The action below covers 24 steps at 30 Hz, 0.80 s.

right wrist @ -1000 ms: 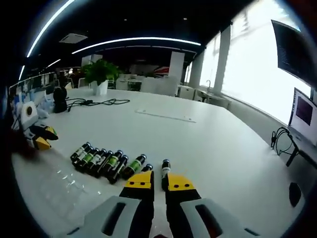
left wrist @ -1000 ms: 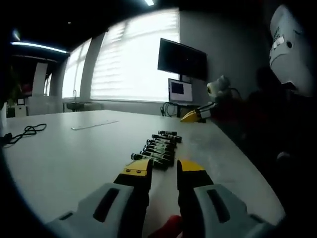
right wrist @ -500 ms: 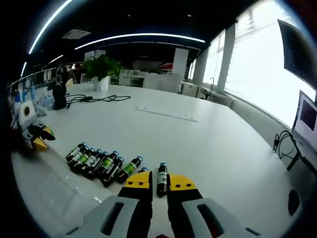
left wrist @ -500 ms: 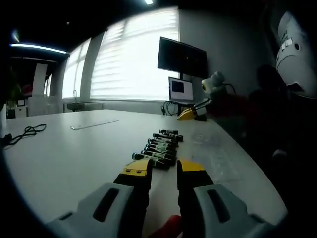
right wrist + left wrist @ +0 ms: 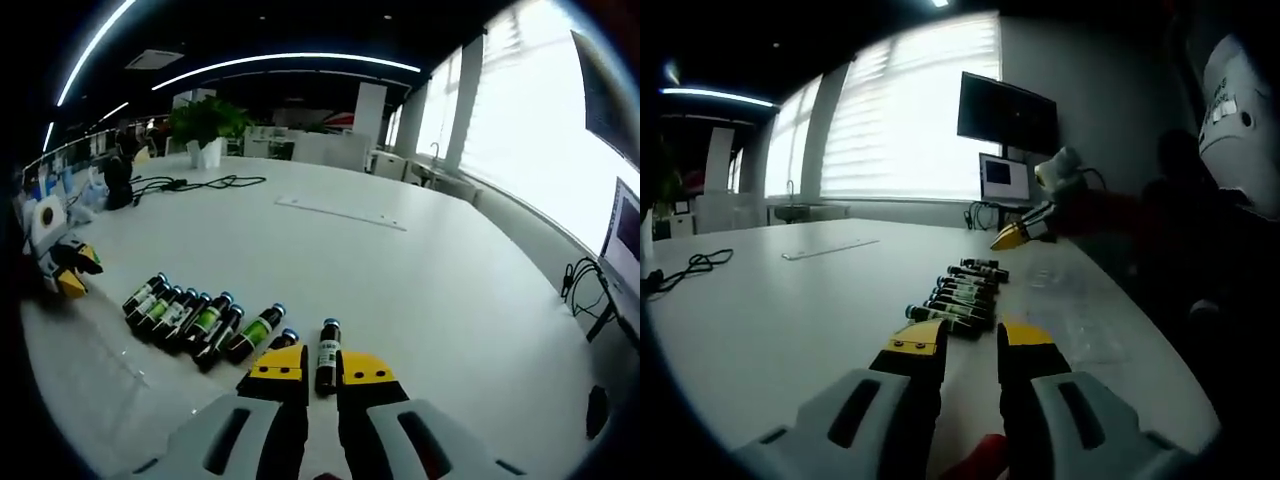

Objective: Grip medicine bottles put into box

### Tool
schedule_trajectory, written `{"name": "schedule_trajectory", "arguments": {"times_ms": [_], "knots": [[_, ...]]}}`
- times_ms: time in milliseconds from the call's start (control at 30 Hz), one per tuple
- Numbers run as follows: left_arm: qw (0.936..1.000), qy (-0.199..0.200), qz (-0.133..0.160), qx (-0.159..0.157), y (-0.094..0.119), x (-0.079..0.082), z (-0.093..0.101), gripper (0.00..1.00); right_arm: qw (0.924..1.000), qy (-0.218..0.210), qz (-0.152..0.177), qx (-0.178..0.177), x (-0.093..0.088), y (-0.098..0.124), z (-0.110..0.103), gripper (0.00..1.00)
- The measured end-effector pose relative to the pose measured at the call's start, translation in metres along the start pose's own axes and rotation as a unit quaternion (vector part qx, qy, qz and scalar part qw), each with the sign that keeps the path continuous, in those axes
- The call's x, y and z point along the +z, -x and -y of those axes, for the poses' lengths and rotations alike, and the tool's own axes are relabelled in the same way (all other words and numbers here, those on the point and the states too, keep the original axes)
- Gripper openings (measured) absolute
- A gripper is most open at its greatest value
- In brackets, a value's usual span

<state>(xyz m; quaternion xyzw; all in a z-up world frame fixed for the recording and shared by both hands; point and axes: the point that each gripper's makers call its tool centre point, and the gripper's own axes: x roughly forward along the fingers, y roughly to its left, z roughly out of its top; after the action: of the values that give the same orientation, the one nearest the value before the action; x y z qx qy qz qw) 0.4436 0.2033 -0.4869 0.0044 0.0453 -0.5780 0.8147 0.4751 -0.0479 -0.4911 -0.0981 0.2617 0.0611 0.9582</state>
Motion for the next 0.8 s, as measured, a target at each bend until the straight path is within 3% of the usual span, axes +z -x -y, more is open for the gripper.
{"name": "schedule_trajectory", "arguments": {"times_ms": [800], "knots": [[1.0,-0.002,-0.003,-0.002,0.0,-0.002,-0.001,0.14,0.9979,-0.014,-0.058,0.023,-0.015,-0.028,0.005,0.09]]}}
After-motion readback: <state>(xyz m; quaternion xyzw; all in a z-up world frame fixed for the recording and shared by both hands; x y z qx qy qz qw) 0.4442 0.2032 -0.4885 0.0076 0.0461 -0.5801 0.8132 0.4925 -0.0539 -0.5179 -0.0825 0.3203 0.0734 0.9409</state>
